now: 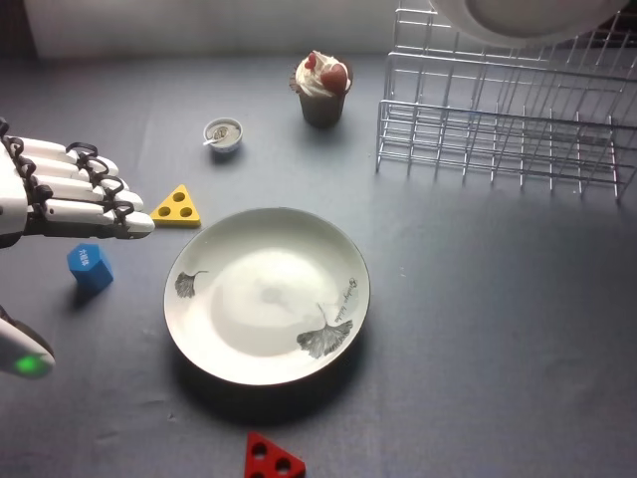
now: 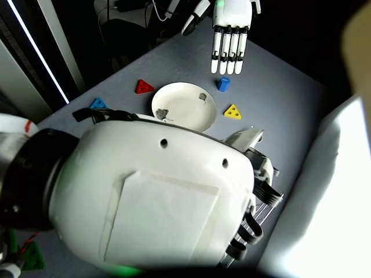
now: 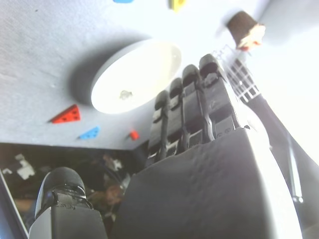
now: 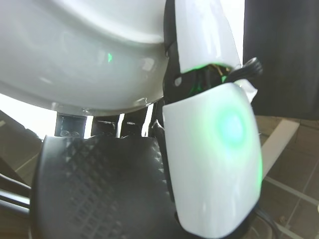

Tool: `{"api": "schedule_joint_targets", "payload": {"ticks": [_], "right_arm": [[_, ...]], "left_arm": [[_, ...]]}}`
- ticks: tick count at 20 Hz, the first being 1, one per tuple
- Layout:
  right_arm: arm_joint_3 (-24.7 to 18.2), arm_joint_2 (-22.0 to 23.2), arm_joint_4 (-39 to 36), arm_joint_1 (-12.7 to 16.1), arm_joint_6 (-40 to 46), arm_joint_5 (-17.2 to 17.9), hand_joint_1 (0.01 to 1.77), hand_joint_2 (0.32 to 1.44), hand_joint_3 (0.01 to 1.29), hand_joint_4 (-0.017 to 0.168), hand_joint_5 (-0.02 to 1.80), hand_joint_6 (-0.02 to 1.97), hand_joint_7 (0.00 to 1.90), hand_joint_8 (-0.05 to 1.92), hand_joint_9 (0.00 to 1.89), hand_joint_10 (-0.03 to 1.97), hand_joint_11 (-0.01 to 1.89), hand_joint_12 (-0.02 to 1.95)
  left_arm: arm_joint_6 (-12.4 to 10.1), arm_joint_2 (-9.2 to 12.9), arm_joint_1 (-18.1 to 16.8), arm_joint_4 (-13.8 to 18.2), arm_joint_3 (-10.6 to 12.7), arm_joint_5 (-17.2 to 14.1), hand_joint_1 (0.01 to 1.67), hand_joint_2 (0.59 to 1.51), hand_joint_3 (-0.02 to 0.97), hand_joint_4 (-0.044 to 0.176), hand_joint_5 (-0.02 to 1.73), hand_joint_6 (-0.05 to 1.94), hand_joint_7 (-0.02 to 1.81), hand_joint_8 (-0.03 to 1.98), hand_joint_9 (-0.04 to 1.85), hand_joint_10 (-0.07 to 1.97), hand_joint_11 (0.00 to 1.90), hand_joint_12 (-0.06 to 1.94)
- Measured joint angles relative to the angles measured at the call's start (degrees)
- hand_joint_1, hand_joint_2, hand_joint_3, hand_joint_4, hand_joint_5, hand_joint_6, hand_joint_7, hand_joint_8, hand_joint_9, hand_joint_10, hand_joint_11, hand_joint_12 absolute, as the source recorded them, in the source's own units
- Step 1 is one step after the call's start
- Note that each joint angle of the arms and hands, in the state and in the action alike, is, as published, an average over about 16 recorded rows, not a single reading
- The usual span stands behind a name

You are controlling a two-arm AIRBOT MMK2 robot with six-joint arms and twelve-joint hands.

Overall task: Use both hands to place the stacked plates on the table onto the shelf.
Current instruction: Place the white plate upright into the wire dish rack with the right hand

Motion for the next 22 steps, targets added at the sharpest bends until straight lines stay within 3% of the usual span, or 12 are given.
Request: {"api": "schedule_joint_targets", "payload": {"ticks": [6,9,14,22], "right_arm": [[2.62,-1.12,0.84,-0.69,0.32,-0.95,1.49,0.92,0.01,-0.007,1.00,0.83,1.26,0.17,1.19,0.56,1.10,0.80],[3.94,-1.82,1.27,-1.35,0.63,-1.45,1.49,0.92,0.01,-0.007,1.00,0.82,1.28,0.11,1.19,0.53,1.08,1.00],[5.84,-3.15,1.62,-2.77,1.35,-1.92,1.49,0.93,0.01,-0.007,0.99,0.83,1.25,0.16,1.19,0.52,1.00,1.36],[8.94,-5.55,1.61,-4.80,2.66,-2.09,1.49,0.94,0.01,-0.006,0.98,0.84,1.19,0.35,1.16,0.57,0.96,1.37]], "left_arm": [[-0.01,-0.27,-0.13,0.30,0.04,0.09,0.10,0.945,-0.006,0.002,0.12,0.02,0.14,0.01,0.14,0.01,0.16,0.01],[-0.01,-0.50,-0.24,0.50,0.06,0.15,0.10,0.946,-0.006,0.002,0.13,0.02,0.14,0.01,0.13,0.01,0.16,0.01],[-0.01,-1.01,-0.42,0.73,0.16,0.19,0.09,0.947,-0.006,0.002,0.12,0.02,0.14,0.01,0.13,0.01,0.16,0.01],[-0.01,-2.42,-0.57,1.17,0.75,0.06,0.10,0.953,-0.006,0.002,0.13,0.02,0.14,0.01,0.14,0.01,0.16,0.01]]}}
